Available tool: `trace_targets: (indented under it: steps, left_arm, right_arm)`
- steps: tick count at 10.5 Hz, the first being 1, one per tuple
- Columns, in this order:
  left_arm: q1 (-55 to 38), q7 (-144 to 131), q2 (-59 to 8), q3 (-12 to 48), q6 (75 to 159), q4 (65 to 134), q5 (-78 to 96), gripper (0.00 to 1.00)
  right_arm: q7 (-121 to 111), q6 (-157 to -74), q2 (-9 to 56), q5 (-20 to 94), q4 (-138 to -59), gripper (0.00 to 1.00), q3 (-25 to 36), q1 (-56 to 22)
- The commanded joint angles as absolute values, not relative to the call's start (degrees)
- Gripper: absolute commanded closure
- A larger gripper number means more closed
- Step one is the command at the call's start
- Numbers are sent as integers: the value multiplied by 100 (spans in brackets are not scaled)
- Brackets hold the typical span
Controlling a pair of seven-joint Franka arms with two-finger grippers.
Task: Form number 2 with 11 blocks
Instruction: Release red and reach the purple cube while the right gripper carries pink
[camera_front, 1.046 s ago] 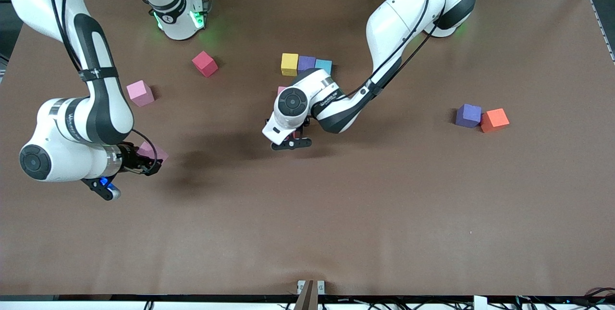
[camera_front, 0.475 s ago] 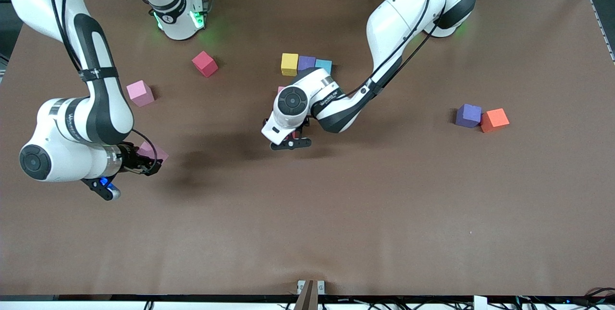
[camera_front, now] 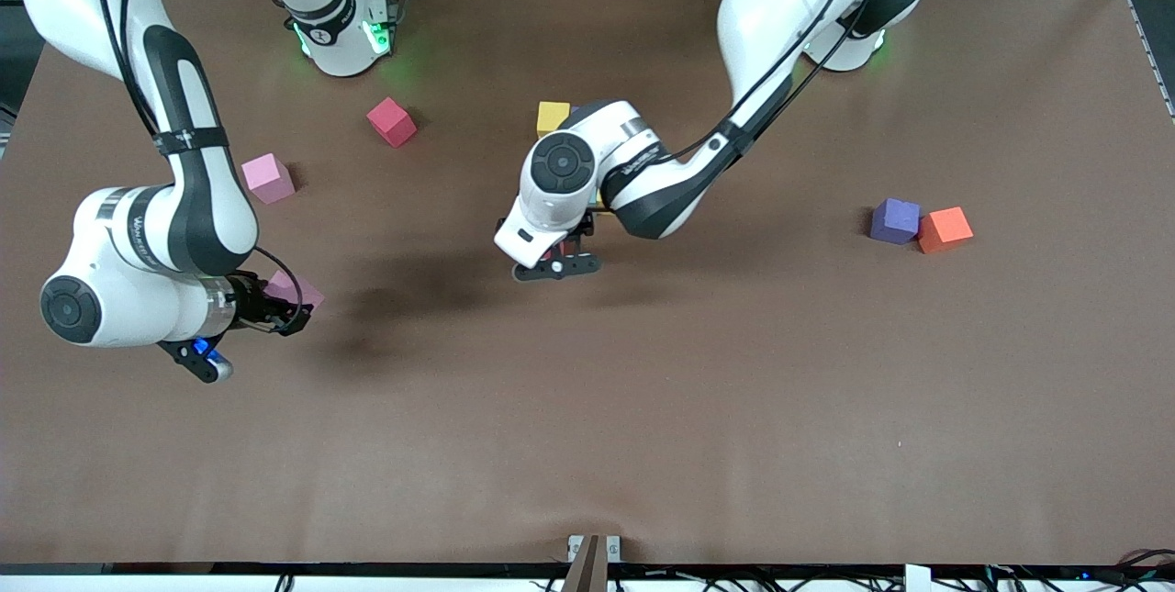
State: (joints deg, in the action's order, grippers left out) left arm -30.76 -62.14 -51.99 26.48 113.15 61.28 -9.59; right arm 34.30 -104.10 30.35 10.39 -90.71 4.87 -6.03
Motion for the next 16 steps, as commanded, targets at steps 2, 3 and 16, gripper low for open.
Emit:
trace_targets:
  steps: [2,3,16]
  left_arm:
    - [-2393,-6416,-4405,2628,10524,6284,-817,0]
    - [-2112,-6346,-4238,2619,10199,6319,-843,0]
    - [1447,-2650,-1759,2637,10422,10123,-1529,0]
  right_arm:
    - [4365,-10616,2909,1125,-9132,100,475,-1062]
    - [4690,-10695,2918,1125,-9132,100,475,-1255]
    - [8249,-11302,3619,1942,-8114,100,475,-3276]
